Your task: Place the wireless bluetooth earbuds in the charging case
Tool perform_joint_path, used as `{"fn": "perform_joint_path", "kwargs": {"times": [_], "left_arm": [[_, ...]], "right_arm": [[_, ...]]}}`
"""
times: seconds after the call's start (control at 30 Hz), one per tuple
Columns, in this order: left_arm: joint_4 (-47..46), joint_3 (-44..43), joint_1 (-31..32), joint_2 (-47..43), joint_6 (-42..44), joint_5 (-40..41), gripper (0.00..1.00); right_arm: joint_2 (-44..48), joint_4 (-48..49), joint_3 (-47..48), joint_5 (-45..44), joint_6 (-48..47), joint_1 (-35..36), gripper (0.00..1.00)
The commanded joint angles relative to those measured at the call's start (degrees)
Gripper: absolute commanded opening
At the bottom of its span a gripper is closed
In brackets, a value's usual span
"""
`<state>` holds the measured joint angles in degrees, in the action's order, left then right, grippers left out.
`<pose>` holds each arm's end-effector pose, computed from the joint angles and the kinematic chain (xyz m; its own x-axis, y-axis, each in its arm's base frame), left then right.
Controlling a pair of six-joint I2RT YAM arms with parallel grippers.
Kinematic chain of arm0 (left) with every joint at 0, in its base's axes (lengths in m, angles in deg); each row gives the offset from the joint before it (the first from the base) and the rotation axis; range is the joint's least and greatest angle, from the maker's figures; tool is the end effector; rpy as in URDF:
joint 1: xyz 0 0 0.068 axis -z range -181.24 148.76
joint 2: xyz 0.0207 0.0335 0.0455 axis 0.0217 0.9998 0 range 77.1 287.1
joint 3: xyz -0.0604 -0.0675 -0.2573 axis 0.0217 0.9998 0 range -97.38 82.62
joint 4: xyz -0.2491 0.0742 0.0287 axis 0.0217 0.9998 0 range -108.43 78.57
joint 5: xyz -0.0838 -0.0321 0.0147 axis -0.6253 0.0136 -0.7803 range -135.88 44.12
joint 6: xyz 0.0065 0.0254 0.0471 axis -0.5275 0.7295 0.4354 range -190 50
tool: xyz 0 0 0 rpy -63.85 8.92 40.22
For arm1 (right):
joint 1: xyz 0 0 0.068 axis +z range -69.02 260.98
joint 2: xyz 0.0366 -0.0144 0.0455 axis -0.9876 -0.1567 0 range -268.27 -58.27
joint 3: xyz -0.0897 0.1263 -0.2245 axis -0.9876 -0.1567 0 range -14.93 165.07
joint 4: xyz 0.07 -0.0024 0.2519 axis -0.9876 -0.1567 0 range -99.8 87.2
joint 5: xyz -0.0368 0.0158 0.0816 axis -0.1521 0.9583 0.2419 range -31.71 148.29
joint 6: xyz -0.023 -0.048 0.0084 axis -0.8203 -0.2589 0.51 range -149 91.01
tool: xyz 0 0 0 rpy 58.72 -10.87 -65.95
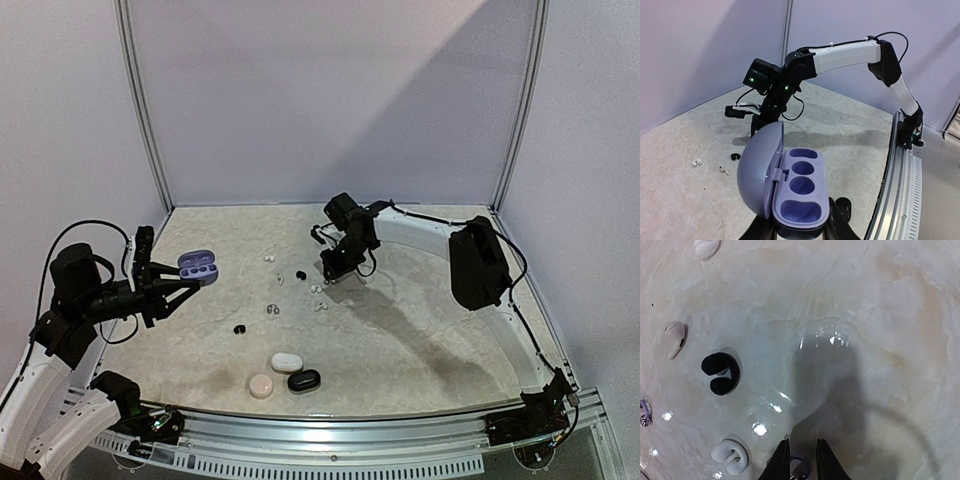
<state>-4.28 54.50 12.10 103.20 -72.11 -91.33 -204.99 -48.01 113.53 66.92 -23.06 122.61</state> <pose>0.1133 -0.0530 0.2774 -0.2353 0.0293 -0.9715 0.8317 0.5232 -0.1857 0.4007 0.3633 0.1409 -0.7383 -0.5192 -0.4305 -0.6339 0.7523 0.1796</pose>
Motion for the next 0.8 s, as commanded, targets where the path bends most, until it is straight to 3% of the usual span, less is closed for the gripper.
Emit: {"fn": "perform_joint_path", "kwargs": {"times": [0.0, 0.53, 0.77], "left_arm": [[0.3, 1.0, -0.6, -0.5, 0.9, -0.2, 0.00], [0.6, 1.1, -0.6, -0.8, 1.6, -0.2, 0.00], [0.9, 1.1, -0.7, -1.0, 1.9, -0.1, 0.00]], "right_arm": [[4.2, -1.9, -2.6, 2.3, -0.3, 0.3, 0.20], [5.6, -6.2, -4.6, 4.2, -0.6, 0.3, 0.21], [9.1, -5.9, -9.8, 3.2, 0.8, 0.4, 0.25]]}}
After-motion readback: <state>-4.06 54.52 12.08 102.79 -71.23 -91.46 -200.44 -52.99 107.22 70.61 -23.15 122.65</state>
